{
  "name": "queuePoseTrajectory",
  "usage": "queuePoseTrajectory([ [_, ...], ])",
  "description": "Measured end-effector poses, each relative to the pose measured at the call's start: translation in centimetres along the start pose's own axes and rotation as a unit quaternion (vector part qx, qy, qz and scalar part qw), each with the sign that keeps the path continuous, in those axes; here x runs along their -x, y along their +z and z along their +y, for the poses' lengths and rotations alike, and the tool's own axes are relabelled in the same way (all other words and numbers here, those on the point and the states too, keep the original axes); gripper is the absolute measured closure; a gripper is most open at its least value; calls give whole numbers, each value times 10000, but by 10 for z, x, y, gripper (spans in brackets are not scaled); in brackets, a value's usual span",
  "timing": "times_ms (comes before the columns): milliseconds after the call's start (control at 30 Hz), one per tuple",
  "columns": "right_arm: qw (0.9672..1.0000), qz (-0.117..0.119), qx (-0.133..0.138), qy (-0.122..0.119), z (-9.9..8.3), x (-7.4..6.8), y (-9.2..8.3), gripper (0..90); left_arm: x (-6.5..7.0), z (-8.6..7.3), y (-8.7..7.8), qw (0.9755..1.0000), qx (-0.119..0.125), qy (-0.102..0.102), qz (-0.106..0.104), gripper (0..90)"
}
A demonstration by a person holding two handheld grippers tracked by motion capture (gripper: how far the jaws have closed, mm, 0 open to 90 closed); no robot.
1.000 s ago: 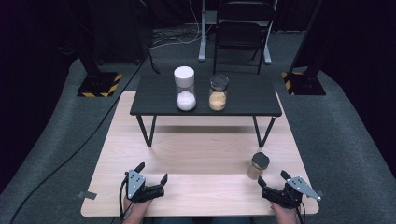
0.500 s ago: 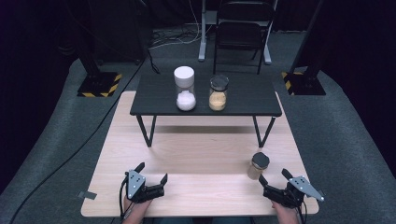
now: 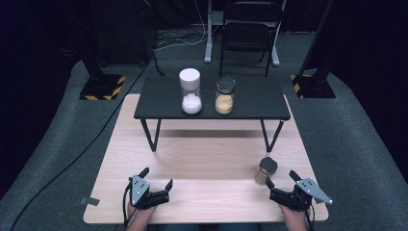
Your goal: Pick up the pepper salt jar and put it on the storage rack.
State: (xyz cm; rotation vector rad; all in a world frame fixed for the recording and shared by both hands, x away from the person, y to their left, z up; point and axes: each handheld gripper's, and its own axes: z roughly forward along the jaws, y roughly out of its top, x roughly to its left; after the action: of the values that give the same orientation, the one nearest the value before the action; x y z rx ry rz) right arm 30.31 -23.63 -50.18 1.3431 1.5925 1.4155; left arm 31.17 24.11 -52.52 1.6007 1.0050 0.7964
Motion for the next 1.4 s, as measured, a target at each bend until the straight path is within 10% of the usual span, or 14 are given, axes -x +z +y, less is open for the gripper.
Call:
queuePoseTrajectory([
  [1400,9996,144,-150,-207,17,-14,26,37,0,0,0,10000,22,-11,-28,11],
])
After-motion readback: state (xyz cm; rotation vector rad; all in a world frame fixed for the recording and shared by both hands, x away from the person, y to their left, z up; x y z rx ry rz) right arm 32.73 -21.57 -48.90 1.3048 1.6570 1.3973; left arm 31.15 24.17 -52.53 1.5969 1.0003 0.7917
